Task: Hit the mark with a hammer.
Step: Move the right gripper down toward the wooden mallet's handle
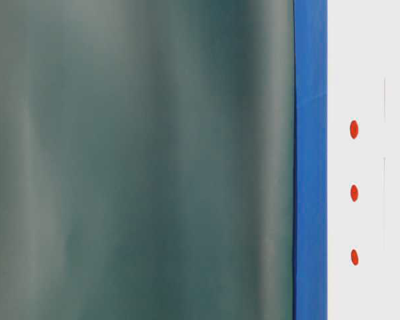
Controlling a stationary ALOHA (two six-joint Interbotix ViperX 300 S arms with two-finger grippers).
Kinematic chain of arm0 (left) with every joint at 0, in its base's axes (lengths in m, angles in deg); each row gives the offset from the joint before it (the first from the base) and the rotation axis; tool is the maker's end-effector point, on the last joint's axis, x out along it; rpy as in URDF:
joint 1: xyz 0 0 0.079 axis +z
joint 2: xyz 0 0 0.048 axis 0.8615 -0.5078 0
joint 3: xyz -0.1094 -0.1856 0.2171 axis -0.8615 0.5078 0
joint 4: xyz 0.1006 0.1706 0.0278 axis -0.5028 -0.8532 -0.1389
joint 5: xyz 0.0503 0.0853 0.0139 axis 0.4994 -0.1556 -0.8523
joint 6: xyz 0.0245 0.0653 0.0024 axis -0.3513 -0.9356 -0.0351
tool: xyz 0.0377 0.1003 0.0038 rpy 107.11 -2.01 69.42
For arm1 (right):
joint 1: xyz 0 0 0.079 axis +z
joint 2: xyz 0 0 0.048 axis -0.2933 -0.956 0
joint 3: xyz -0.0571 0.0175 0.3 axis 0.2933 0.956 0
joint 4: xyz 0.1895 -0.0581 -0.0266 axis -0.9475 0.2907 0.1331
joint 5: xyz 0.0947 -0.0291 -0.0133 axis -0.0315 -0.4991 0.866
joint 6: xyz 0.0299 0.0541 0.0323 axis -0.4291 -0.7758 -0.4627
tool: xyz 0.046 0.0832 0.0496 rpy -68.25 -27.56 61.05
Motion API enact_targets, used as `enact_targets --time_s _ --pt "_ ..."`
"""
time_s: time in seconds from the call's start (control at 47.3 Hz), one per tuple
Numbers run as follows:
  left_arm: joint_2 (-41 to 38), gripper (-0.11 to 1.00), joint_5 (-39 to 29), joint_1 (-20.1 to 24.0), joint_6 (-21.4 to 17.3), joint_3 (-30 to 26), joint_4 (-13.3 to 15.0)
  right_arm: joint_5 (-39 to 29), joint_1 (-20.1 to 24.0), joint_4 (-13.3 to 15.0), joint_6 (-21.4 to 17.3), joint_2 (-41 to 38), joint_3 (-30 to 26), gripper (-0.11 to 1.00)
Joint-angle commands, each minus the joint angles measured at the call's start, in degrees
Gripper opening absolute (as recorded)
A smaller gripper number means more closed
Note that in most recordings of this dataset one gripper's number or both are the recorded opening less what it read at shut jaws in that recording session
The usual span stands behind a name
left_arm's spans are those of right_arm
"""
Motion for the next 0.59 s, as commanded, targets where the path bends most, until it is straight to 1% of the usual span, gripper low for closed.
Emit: enact_targets --time_s 0.0,0.042,0.106,0.169,0.296,0.402,0.571 --pt "-0.53 0.0 0.09 -0.62 0.44 -1.41 0.35 -0.09 0.62 0.09 -0.18 -0.88 -1.93 0.0" --pt "-0.53 0.0 0.0 -0.7 0.53 -1.32 0.35 -0.97 1.58 0.09 -0.09 -1.67 -2.55 -0.01" --pt "-0.53 0.0 -0.35 -0.62 0.53 -1.32 0.35 -2.72 3.25 0.0 -0.35 -3.25 -3.87 -0.06" --pt "-0.53 0.0 -0.62 -0.62 0.53 -1.32 0.44 -4.22 4.83 -0.18 -0.44 -5.27 -5.36 -0.06" --pt "-0.53 0.0 -0.7 -0.7 0.53 -1.32 0.35 -5.8 8.44 -1.41 -1.14 -11.16 -8.7 -0.06" --pt "-0.53 0.0 -0.88 -0.62 0.53 -1.23 0.44 -6.5 10.81 -1.49 -2.64 -16.7 -11.69 -0.06" --pt "-0.53 0.0 -1.41 -0.62 0.53 -1.23 0.35 -8.09 12.48 -1.49 -6.06 -26.54 -16.35 -0.04"
